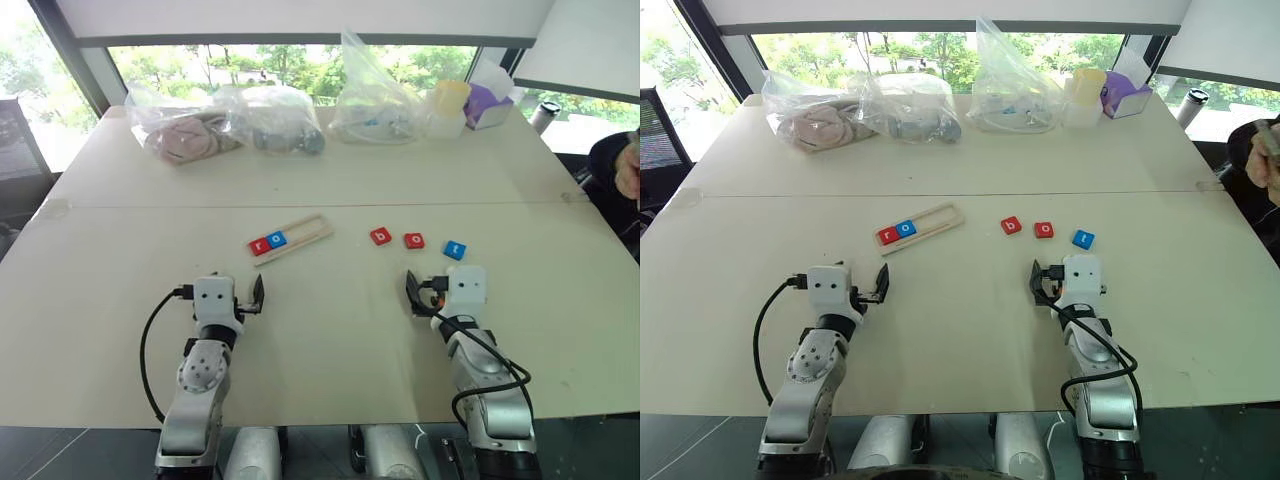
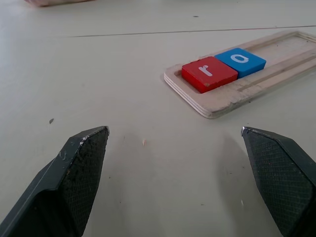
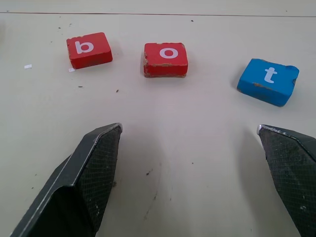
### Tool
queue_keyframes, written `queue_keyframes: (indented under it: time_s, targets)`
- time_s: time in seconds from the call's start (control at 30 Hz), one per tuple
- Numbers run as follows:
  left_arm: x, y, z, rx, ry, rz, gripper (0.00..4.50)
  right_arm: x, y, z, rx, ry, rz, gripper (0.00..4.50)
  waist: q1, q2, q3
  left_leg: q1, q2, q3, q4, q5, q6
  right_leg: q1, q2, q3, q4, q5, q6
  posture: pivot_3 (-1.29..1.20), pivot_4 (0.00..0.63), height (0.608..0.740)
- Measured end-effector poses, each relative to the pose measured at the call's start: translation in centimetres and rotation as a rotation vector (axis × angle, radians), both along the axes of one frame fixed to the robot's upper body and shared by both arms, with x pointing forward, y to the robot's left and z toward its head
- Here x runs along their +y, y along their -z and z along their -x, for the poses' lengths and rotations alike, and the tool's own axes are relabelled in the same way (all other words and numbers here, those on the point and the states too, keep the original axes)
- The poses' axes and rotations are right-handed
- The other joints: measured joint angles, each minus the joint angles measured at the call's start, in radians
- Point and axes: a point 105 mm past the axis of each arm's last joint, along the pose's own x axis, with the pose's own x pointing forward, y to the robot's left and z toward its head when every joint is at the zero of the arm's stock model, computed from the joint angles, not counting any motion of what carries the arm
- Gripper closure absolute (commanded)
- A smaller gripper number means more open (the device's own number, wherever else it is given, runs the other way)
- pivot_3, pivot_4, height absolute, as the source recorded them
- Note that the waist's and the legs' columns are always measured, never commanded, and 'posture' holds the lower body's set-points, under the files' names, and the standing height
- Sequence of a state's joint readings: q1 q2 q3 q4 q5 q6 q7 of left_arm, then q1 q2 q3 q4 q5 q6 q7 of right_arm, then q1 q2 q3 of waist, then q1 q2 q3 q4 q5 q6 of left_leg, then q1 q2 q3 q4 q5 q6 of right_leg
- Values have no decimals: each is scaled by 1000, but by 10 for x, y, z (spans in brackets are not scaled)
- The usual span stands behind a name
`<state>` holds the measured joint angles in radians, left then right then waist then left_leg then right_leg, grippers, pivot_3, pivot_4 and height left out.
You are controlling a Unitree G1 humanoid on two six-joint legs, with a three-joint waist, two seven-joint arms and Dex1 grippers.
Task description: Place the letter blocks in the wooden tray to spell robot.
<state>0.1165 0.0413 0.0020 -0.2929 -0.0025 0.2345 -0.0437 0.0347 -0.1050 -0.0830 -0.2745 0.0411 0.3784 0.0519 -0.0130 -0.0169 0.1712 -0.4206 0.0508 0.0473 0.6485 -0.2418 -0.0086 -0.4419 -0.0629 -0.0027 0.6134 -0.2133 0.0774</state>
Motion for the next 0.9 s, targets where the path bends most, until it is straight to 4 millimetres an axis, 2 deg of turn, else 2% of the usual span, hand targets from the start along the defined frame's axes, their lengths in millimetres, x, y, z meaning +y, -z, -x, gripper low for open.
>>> queue_keyframes:
  time_s: [0.57, 0.73, 0.9]
  targets:
    - [3, 0, 13, 9, 14, -23, 0, 5, 2, 8, 10, -11, -5, 50, -1, 0, 0, 0, 0, 0, 0, 0, 0, 0, 0, 0, 0, 0, 0, 0, 150, 740]
    - [6, 3, 20, 22, 28, -30, 0, 8, 3, 16, 13, -16, -7, 50, -1, 0, 0, 0, 0, 0, -1, 0, 0, -1, 0, 0, 0, 0, 0, 0, 150, 740]
    - [4, -4, 14, 0, 43, -32, 0, 11, 2, 14, 10, -39, -4, 50, -1, 0, 0, 0, 0, 0, 0, 0, 0, -1, -1, 0, 0, -1, 1, 0, 150, 740]
